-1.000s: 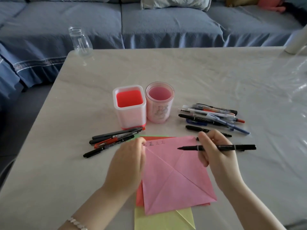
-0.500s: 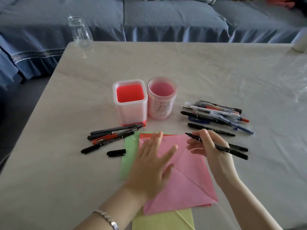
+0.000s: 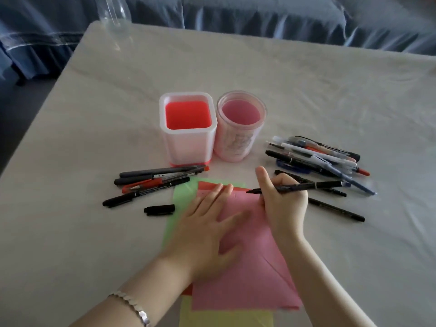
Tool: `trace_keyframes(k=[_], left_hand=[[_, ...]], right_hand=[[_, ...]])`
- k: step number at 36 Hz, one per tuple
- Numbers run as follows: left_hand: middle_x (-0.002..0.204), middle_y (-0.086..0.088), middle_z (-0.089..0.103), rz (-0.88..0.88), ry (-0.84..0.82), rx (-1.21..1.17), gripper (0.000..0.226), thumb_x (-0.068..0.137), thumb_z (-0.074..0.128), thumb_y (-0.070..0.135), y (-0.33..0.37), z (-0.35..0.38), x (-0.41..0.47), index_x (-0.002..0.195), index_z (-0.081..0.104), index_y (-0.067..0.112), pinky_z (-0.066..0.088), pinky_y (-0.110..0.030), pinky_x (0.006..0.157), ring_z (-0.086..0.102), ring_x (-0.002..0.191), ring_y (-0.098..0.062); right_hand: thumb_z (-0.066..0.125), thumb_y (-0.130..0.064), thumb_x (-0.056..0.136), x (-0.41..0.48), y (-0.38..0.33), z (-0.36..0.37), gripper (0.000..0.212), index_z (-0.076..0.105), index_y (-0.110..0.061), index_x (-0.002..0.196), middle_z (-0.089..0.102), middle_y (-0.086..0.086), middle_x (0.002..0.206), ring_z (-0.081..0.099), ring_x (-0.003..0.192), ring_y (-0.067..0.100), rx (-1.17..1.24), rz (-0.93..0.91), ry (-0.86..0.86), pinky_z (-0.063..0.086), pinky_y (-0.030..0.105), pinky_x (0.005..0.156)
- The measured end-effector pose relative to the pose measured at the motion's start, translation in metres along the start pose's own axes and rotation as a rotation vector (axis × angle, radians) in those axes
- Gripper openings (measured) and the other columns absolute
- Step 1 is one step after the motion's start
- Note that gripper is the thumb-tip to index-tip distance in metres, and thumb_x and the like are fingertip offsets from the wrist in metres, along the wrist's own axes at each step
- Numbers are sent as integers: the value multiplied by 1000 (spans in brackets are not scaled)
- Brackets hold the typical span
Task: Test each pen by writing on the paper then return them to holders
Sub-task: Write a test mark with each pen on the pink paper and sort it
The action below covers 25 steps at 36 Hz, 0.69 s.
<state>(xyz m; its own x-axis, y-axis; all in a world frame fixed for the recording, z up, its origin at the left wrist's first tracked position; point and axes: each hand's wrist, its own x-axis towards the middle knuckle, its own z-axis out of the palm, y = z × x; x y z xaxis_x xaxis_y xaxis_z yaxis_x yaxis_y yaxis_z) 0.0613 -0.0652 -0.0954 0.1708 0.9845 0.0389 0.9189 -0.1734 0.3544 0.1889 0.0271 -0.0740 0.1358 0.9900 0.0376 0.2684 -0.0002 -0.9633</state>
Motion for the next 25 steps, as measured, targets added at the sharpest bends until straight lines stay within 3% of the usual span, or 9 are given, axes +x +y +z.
trace_keyframes(k=[5,10,16,25], left_hand=[[147,-11,36,-41,1,-52,54,78,45,56,1,3,0,129,51,38,18,-41,109,31,137,-28],[147,-10,37,-33,20,-72,52,79,45,55,1,1,0,128,52,39,17,-41,110,27,137,-25],[147,-9,37,-38,16,-72,51,79,45,55,2,0,0,126,54,38,17,-42,111,27,138,-24],[148,-9,35,-48,-19,-56,53,78,45,55,2,-1,1,128,53,40,15,-42,112,25,139,-24]], right_hand=[[64,-12,83,-2,9,7,45,36,-11,47,35,-5,42,30,43,5,-51,-97,69,27,15,46],[54,-17,75,-4,13,10,37,34,-2,49,31,-1,47,27,44,6,-63,-158,65,24,14,46],[55,-15,75,-3,14,11,37,33,-9,47,33,-1,48,27,44,5,-90,-204,38,24,14,46],[56,-16,76,-4,14,11,36,37,-2,48,35,1,49,29,45,5,-107,-205,33,25,13,46]])
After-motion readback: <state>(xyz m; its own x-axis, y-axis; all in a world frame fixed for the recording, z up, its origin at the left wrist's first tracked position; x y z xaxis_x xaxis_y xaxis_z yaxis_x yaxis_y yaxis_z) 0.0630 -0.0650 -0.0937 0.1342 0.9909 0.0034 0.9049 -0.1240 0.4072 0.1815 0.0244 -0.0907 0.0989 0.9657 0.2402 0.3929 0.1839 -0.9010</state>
